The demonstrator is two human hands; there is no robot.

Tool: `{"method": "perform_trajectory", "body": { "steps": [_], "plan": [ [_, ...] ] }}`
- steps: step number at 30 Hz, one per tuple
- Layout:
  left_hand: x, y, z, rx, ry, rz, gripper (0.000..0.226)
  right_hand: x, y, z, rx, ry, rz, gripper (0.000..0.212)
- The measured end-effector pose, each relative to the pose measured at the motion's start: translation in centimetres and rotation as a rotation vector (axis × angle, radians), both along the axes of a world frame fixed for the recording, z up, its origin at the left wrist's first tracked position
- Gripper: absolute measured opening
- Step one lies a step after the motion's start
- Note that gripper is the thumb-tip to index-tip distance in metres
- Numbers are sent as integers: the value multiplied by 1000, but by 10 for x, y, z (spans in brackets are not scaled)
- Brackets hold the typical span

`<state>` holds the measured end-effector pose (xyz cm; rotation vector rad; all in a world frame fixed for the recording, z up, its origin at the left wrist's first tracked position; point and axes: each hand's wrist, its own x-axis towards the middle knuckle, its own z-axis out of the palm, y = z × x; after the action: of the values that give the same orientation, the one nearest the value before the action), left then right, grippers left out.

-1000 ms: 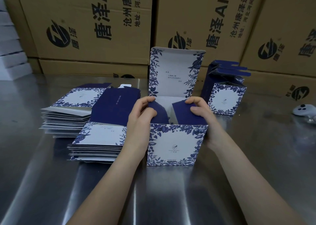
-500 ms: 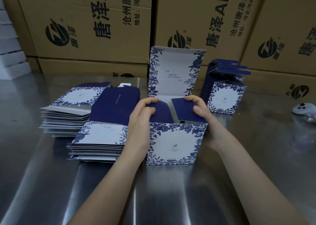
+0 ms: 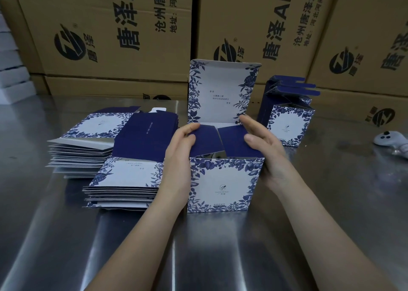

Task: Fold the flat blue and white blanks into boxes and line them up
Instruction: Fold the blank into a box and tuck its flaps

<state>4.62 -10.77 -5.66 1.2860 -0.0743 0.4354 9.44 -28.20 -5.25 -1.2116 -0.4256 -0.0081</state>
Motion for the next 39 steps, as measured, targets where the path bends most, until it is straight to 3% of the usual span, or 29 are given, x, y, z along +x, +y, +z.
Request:
{"method": "perform_trajectory", "body": {
  "steps": [5, 8, 13, 19, 24, 29, 33, 36, 39],
  "plan": [
    [2, 5, 3, -26, -9, -48, 54, 2, -3, 1, -3, -54, -44, 65],
    [2, 5, 3, -4, -27, -38, 61, 3, -3, -1, -49, -89, -81, 63],
    [-1, 4, 6, -35, -39, -11, 55, 2, 0, 0, 32, -15, -32, 36],
    [3, 3, 2, -266, 28, -77, 21, 0, 0, 3, 54, 17, 6, 28],
    [1, 3, -4, -150, -55, -39, 24, 0, 1, 2, 10, -27, -34, 18],
    [-1, 3, -1, -165, -30, -35, 22, -3, 0, 2, 21, -33, -35, 14],
    [-2, 5, 0, -86, -1, 56, 28, -3, 1, 2, -13, -76, -158, 25],
    [-4, 5, 4, -77, 5, 85, 15, -3, 2, 4, -58, -171, -293, 34],
    [-5, 6, 5, -17, 22, 84, 25, -5, 0, 6, -151, -233, -327, 41]
  ]
}}
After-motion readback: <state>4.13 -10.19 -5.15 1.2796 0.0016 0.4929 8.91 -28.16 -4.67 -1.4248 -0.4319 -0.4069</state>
